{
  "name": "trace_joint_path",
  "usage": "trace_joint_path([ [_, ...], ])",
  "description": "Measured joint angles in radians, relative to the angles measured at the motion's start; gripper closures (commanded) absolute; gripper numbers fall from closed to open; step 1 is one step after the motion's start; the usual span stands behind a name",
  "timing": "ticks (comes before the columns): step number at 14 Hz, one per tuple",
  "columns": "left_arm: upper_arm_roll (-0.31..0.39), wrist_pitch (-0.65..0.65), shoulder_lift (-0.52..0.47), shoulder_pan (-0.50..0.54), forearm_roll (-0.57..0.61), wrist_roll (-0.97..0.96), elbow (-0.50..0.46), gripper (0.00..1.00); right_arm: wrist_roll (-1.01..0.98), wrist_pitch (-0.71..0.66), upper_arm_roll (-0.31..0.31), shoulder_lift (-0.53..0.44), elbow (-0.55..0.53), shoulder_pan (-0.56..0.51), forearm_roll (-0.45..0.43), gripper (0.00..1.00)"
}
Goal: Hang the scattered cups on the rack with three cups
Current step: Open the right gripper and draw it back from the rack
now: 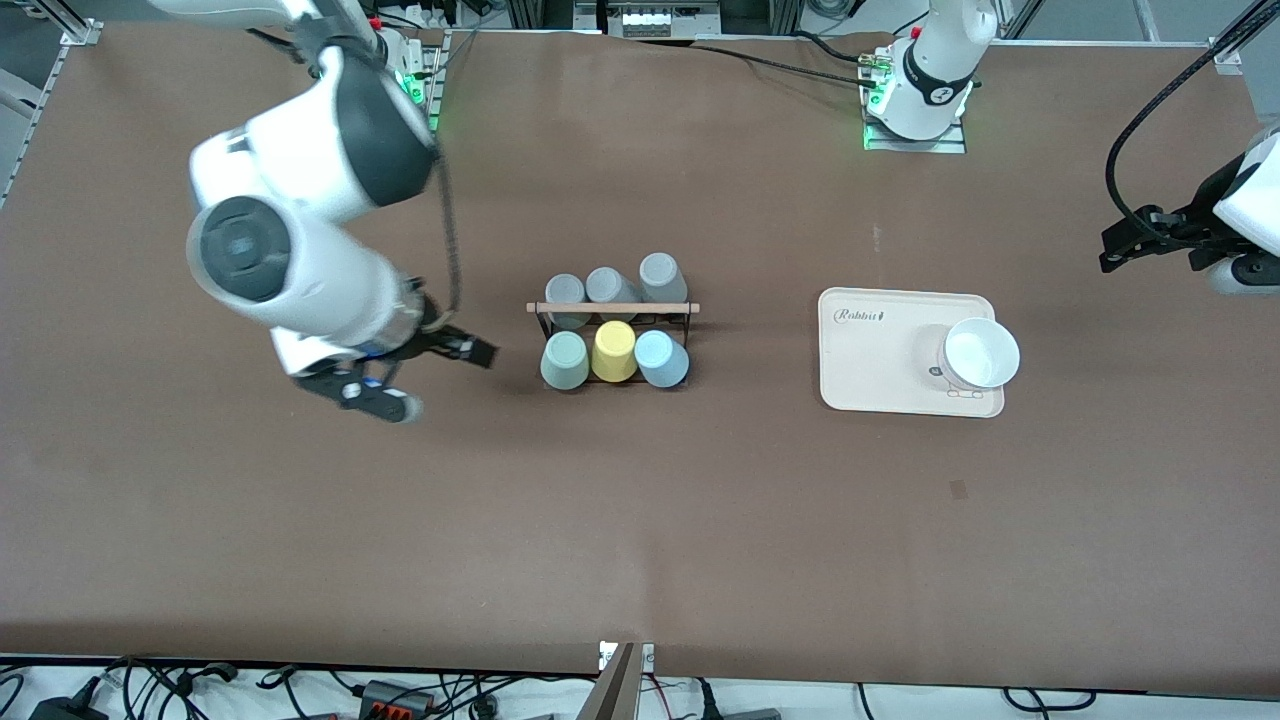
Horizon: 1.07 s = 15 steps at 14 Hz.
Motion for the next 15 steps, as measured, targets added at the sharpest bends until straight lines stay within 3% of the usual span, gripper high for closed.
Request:
trace_joint_path([
  [6,0.0,0.0,0.0,0.0,0.0,0.001,0.0,0.0,-0.175,-0.017,-0.001,-0.002,0.0,-0.187,-0.003,0.0],
  [10,0.0,0.0,0.0,0.0,0.0,0.001,0.0,0.0,-0.224,-0.028,-0.001,-0.018,0.001,-0.252,-0.003,0.0],
  [15,0.001,0.0,0.0,0.0,0.0,0.001,0.0,0.0,-0.232,0.044,0.0,-0.12,-0.083,-0.33,-0.004,0.0],
])
